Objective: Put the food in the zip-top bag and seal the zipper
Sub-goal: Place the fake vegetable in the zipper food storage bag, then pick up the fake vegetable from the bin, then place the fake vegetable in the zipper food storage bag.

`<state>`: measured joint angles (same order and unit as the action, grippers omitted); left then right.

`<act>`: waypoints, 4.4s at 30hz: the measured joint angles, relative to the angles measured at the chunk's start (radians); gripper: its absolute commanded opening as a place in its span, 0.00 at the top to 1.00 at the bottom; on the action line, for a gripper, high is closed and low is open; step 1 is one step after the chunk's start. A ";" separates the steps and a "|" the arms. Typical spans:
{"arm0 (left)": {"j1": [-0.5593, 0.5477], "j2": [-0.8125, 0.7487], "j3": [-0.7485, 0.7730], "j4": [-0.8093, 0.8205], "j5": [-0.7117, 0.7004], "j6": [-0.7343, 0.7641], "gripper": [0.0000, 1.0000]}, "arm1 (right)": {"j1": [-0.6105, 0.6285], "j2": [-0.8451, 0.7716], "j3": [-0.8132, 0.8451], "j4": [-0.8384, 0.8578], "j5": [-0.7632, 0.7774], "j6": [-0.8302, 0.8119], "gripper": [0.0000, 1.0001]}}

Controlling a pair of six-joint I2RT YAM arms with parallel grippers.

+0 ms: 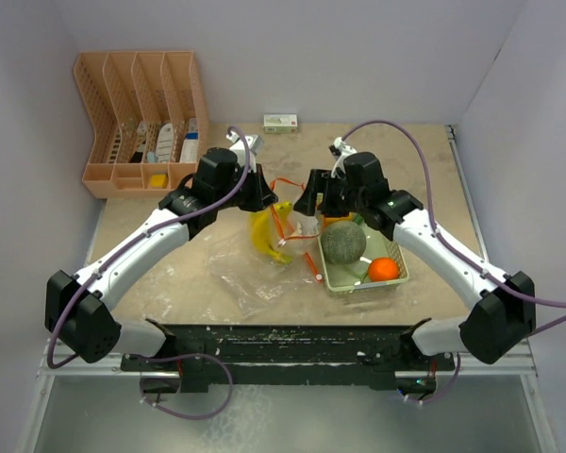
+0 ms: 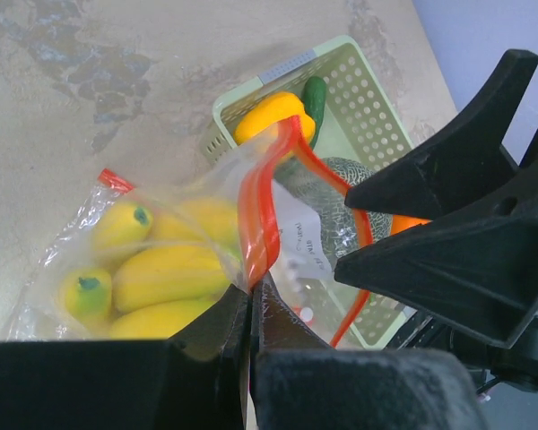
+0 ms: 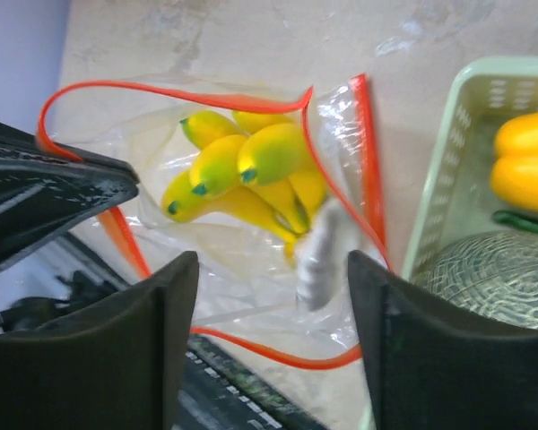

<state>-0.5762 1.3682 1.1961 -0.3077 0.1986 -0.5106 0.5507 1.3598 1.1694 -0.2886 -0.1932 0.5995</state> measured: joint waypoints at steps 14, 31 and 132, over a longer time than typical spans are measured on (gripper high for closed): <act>0.000 0.000 -0.016 0.013 0.008 -0.005 1.00 | -0.003 -0.072 0.086 -0.190 0.235 0.043 0.01; 0.000 -0.014 -0.034 0.025 0.006 -0.011 1.00 | -0.268 0.244 0.119 -0.288 0.414 0.129 0.29; 0.020 -0.084 -0.069 0.039 0.098 -0.074 1.00 | 0.209 -0.214 -0.017 -0.141 0.613 0.031 0.30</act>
<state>-0.5564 1.2839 1.1271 -0.2684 0.2970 -0.5850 0.7597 1.1458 1.1526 -0.4294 0.4198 0.6300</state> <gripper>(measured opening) 0.007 0.727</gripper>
